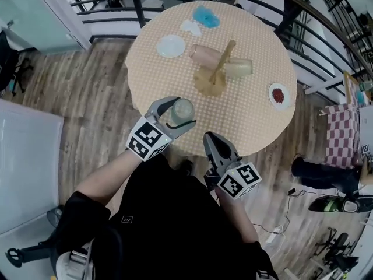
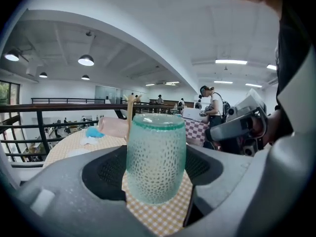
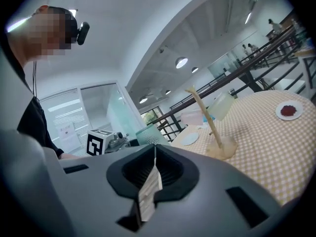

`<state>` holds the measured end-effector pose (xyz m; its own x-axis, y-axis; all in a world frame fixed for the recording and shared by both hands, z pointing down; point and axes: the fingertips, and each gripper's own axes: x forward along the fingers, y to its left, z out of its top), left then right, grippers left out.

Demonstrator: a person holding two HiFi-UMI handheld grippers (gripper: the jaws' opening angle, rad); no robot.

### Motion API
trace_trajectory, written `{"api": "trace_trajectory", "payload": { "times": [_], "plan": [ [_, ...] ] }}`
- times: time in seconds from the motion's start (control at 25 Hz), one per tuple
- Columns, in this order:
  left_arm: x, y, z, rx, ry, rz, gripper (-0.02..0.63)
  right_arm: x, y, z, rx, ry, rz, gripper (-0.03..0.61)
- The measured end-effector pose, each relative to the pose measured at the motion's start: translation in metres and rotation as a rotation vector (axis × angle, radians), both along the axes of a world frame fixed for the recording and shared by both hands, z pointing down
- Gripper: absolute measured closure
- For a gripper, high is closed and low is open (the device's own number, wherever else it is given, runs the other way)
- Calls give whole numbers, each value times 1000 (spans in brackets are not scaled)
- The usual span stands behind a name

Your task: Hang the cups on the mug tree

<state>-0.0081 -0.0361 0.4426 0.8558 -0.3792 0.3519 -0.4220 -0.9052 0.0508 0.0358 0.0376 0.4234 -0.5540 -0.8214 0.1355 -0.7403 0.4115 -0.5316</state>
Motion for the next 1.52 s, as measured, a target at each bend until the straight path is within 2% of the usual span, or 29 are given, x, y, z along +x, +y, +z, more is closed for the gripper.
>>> {"api": "trace_trajectory", "payload": {
  "times": [0.12,0.28,0.48,0.6,0.84,1.16,1.52],
  "plan": [
    [4,-1,-1,13,-23,66,256,-1,-7,-6,15,17,65,558],
    [2,-8,-12,80,-43,186,256,-3,-28,-21,63,-2,196,557],
    [-10,-26,-36,140,-22,337,256,-10,-48,-33,89,-74,397,557],
    [-13,-31,-53,184,-3,408,256,-18,-46,-33,77,-81,473,557],
    [2,-23,-77,219,30,485,256,-17,-24,-24,47,-71,535,557],
    [37,-23,-93,239,43,475,256,6,4,-12,47,-102,563,557],
    [66,-34,-124,326,52,530,256,23,-13,-8,29,-102,607,558]
  ]
}}
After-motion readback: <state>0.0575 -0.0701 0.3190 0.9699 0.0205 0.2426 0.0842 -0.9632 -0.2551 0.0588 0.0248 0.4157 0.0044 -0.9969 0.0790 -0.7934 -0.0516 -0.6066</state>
